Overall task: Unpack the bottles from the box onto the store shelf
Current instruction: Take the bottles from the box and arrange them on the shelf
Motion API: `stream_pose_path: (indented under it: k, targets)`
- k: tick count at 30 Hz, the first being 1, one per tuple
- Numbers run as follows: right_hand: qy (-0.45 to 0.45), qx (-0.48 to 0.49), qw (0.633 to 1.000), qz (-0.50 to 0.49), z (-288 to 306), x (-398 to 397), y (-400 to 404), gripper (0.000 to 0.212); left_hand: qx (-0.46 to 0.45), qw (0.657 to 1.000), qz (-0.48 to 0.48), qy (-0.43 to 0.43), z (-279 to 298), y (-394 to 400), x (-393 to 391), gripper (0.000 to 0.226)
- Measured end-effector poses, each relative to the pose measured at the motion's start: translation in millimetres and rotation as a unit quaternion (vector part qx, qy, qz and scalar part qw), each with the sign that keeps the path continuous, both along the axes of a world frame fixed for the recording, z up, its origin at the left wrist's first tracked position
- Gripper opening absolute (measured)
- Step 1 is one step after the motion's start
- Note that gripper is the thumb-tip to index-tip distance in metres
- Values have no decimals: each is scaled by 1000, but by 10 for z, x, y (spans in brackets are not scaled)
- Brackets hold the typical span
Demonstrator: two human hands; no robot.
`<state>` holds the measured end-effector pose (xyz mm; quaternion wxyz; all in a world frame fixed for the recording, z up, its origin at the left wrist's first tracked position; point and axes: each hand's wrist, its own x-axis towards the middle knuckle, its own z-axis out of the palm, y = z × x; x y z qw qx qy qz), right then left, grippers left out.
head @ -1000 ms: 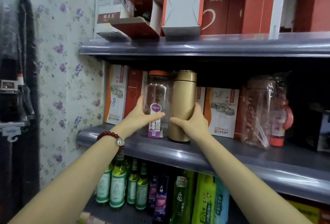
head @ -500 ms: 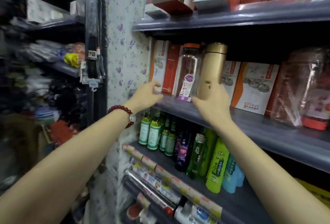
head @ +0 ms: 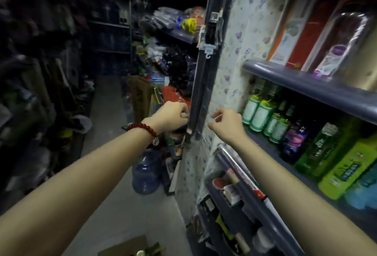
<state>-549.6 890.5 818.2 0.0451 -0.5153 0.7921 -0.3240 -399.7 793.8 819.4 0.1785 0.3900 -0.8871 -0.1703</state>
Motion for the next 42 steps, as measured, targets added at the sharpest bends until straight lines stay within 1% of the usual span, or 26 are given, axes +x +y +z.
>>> stream_pose_path:
  k: [2, 6, 12, 16, 19, 21, 26, 30, 32, 34, 36, 39, 42]
  targets:
    - [7, 29, 999, 31, -250, 252, -209, 24, 5, 999, 24, -30, -233, -100, 353, 26]
    - [-3, 81, 995, 64, -737, 666, -558, 24, 15, 996, 70, -55, -687, -301, 949, 28]
    - [-5, 167, 980, 110, -1797, 1202, -948, 16, 91, 982, 124, -108, -1680, -522, 1685, 30]
    - [-8, 242, 960, 138, -2651, 1316, -1053, 17, 172, 964, 152, -132, -2497, -614, 1893, 33]
    - [-8, 296, 942, 156, -3321, 1327, -1067, 29, 225, 947, 175, -146, -3173, -635, 1961, 33]
    - [0, 324, 930, 176, -3776, 1337, -1062, 33, 252, 938, 186, -145, -3619, -618, 1995, 34]
    - [-8, 366, 907, 208, -4844, 1387, -955, 33, 281, 924, 216, -140, -4694, -436, 2140, 34]
    - [-34, 367, 903, 221, -5603, 1489, -821, 38, 302, 910, 255, -127, -5567, -213, 2306, 33]
    - [-48, 356, 905, 227, -6005, 1548, -749, 36, 309, 904, 271, -121, -5994, -95, 2358, 31]
    - [-62, 346, 908, 230, -6440, 1604, -684, 36, 315, 901, 276, -118, -6406, 0, 2384, 26]
    - [-78, 333, 911, 232, -6885, 1659, -610, 42, 315, 901, 277, -112, -6828, 80, 2408, 25]
    - [-104, 291, 922, 234, -7519, 1756, -460, 51, 315, 900, 286, -93, -7486, 210, 2446, 32]
    - [-126, 238, 932, 241, -8074, 1862, -316, 53, 333, 889, 305, -70, -8074, 385, 2432, 40]
